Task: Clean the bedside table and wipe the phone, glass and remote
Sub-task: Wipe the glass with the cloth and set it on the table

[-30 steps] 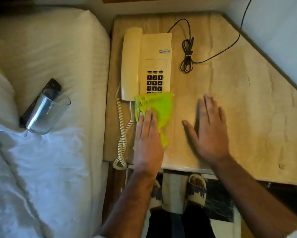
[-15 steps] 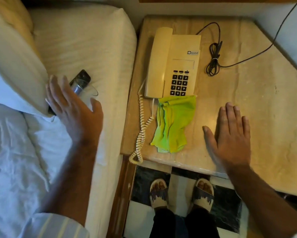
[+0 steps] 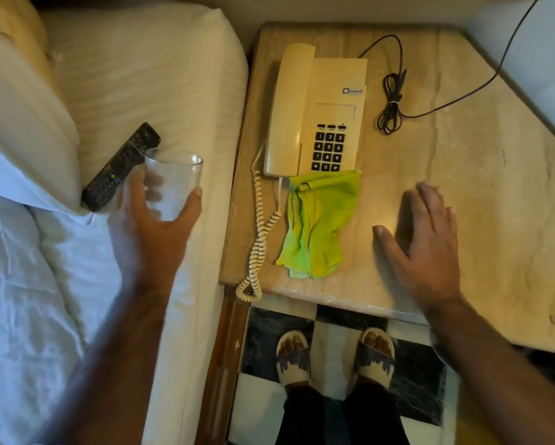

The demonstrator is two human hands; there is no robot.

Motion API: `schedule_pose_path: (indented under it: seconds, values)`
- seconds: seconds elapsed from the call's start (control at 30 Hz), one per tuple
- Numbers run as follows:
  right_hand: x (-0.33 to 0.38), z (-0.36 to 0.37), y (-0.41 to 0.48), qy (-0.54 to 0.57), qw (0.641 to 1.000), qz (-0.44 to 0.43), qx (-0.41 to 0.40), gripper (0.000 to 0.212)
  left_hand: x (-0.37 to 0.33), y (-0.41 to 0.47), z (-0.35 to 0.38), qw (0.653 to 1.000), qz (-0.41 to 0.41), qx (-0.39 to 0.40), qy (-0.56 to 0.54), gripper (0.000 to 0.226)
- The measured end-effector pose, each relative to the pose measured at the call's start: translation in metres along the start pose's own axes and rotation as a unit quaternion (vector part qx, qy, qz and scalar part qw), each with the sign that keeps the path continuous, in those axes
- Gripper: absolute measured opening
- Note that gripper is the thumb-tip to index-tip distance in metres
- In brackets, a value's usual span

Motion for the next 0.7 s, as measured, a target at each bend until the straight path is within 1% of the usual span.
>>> schedule_pose_path:
  seconds: [0.07,0.1,0.13,0.17,0.23,0.27,0.33,0.37,0.4,0.47,0.53,0.57,0.6,0.63,0.67,0.7]
  values:
    - [0.013,-0.012,0.000,0.087,0.996,0.012,-0.021,0.071,-0.029,-0.020,0.011,0.995,-0.039,0.048,-0.080,0.046]
    - [0.022,-0.016,-0.001,0.136,0.990,0.013,-0.018,0.064,-0.048,-0.031,0.019,0.989,-0.041,0.086,-0.110,0.043]
    - [0.033,-0.018,-0.002,0.208,0.978,0.021,0.006,0.059,-0.069,-0.045,0.030,0.982,-0.027,0.134,-0.132,0.041]
    - [0.046,-0.016,-0.004,0.300,0.952,0.043,0.051,0.058,-0.091,-0.060,0.041,0.972,-0.002,0.186,-0.147,0.041]
    - [0.072,-0.016,-0.009,0.482,0.859,0.103,0.137,0.056,-0.135,-0.091,0.064,0.944,0.033,0.273,-0.181,0.046]
    - [0.080,-0.018,-0.010,0.546,0.814,0.124,0.154,0.054,-0.151,-0.101,0.072,0.931,0.021,0.299,-0.207,0.047]
    - [0.081,-0.024,-0.009,0.640,0.735,0.170,0.145,0.059,-0.177,-0.114,0.087,0.907,-0.007,0.335,-0.254,0.045]
    - [0.075,-0.027,-0.007,0.668,0.705,0.201,0.129,0.063,-0.188,-0.116,0.092,0.905,0.009,0.341,-0.255,0.044]
    - [0.066,-0.030,-0.005,0.684,0.683,0.230,0.112,0.065,-0.199,-0.118,0.095,0.908,0.041,0.340,-0.241,0.044]
    - [0.045,-0.033,-0.006,0.688,0.667,0.271,0.086,0.063,-0.207,-0.115,0.101,0.930,0.104,0.305,-0.177,0.056]
    - [0.028,-0.033,-0.008,0.685,0.658,0.303,0.077,0.062,-0.194,-0.105,0.110,0.957,0.119,0.253,-0.078,0.057]
    - [0.019,-0.033,-0.011,0.680,0.658,0.317,0.071,0.063,-0.183,-0.105,0.119,0.960,0.121,0.250,-0.012,0.056]
    - [0.012,-0.033,-0.013,0.672,0.660,0.330,0.066,0.064,-0.168,-0.108,0.131,0.953,0.119,0.269,0.069,0.060]
    - [0.005,-0.033,-0.016,0.668,0.659,0.341,0.057,0.063,-0.154,-0.116,0.143,0.935,0.115,0.303,0.147,0.067]
    - [-0.001,-0.034,-0.019,0.673,0.649,0.351,0.047,0.062,-0.144,-0.125,0.153,0.914,0.116,0.331,0.204,0.073]
    - [-0.005,-0.033,-0.021,0.683,0.635,0.359,0.038,0.061,-0.136,-0.132,0.159,0.903,0.119,0.339,0.235,0.074]
Point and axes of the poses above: each hand's wrist, its own y-axis towards the middle knuckle, its own z-axis out of the palm, x = y × z, the point moved 8 cm from there along y, towards the middle knuckle, and after that the axes turned 7 degrees about -x, right-handed, at the moved point
